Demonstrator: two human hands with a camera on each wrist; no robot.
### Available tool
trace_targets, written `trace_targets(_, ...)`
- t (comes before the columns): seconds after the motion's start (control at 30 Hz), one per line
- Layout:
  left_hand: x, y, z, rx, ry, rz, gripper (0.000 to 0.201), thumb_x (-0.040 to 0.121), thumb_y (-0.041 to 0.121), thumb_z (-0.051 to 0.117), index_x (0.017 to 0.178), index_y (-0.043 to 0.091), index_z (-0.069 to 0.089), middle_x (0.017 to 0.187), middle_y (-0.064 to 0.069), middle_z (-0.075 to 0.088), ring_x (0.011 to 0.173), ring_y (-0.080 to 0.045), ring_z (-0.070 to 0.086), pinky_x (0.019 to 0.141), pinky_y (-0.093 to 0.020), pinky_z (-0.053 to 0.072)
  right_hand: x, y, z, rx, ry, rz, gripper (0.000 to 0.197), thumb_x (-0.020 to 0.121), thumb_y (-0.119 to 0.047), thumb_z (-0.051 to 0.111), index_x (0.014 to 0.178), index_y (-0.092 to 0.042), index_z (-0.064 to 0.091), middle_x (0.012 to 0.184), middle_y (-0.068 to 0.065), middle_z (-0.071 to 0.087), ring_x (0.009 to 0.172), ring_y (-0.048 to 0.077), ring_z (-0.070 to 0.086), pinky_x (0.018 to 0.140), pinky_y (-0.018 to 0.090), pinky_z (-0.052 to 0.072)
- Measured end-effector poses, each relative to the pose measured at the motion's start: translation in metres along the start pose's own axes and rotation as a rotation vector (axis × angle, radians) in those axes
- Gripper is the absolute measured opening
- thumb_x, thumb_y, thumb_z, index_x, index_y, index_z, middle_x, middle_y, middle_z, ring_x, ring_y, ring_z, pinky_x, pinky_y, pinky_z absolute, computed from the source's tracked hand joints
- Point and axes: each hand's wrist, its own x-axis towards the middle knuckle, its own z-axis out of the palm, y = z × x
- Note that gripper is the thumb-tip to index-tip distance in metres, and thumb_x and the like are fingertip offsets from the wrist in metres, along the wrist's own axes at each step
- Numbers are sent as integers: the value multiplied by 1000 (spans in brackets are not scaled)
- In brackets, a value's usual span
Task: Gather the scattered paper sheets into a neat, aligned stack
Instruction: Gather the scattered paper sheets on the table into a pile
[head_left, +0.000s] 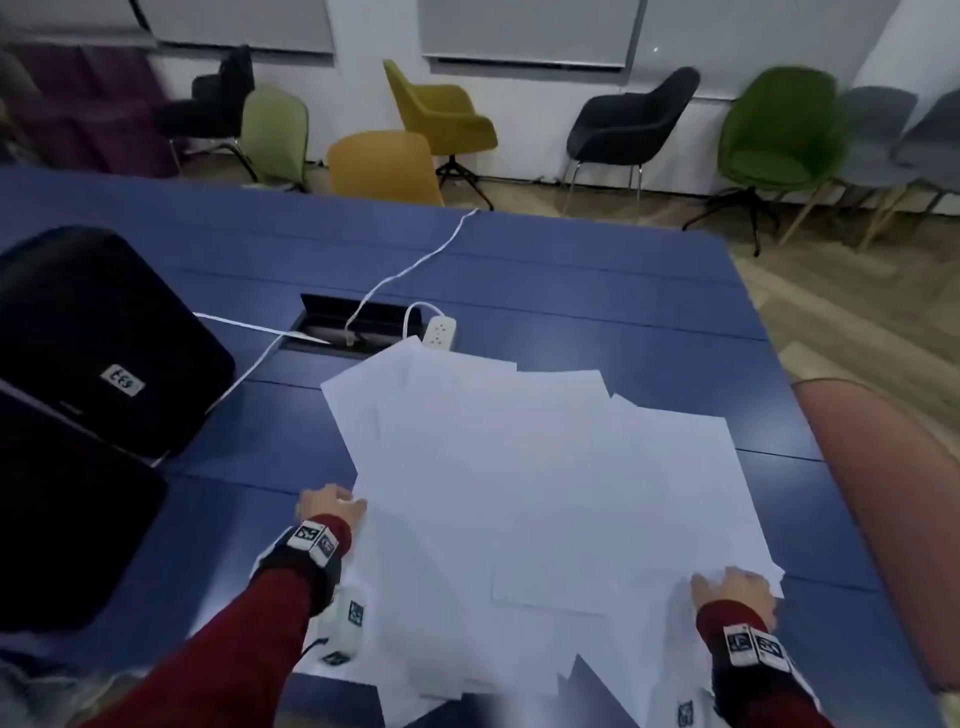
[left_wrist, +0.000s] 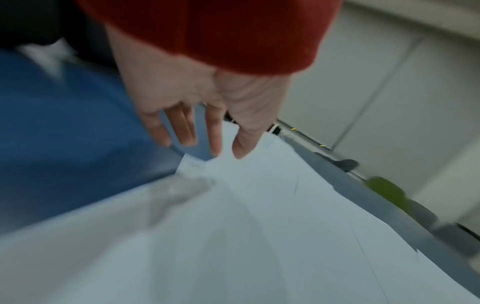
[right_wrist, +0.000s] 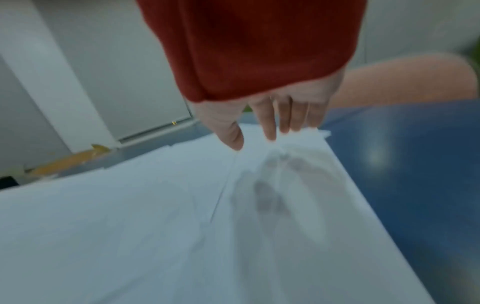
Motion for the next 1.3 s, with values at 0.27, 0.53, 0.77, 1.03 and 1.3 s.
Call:
trace_targets(0.27,-18,-1,29,173,67,-60,109,43,68,77,127,9,40,131,-15,36,126,-33,30,104,-49,33,-36,-20,38,-112,-83,-37,82,67,-54,66,137,-24,33,142,9,36,126,35,37,102,53,33)
trace_targets(0.53,-16,13,42,223,15,-142,121,35,45,91,131,5,28,135,-19,31,121,-41,40,96,-50,44,-22,-7,16,239,58,353,99,59,-40,84,131,3,31,138,29,31,123,46,38,104,53,34)
trace_targets(0.77,-19,19,40,191,-210,-49,97,46,22,92,124,6,36,135,-15,33,123,-35,45,105,-44,41,-27,-35,24,347,9,309,103,57,-39,85,130,8,30,140,27,25,116,45,47,96,49,42)
trace_targets(1.03,-36,37,51,209,-110,-65,77,61,38,82,119,2,46,132,-16,32,123,-37,39,98,-42,44,-39,-48,27,308,-15,348,103,55,-40,86,127,7,28,135,28,30,114,44,48,96,49,43)
trace_targets(1.3,-47,47,62,-157,-164,-33,65,68,19,79,122,3,46,131,-16,36,108,-34,55,97,-35,44,-39,-60,42,383,-226,-16,67,69,2,75,127,-3,41,127,23,50,109,34,53,92,36,43)
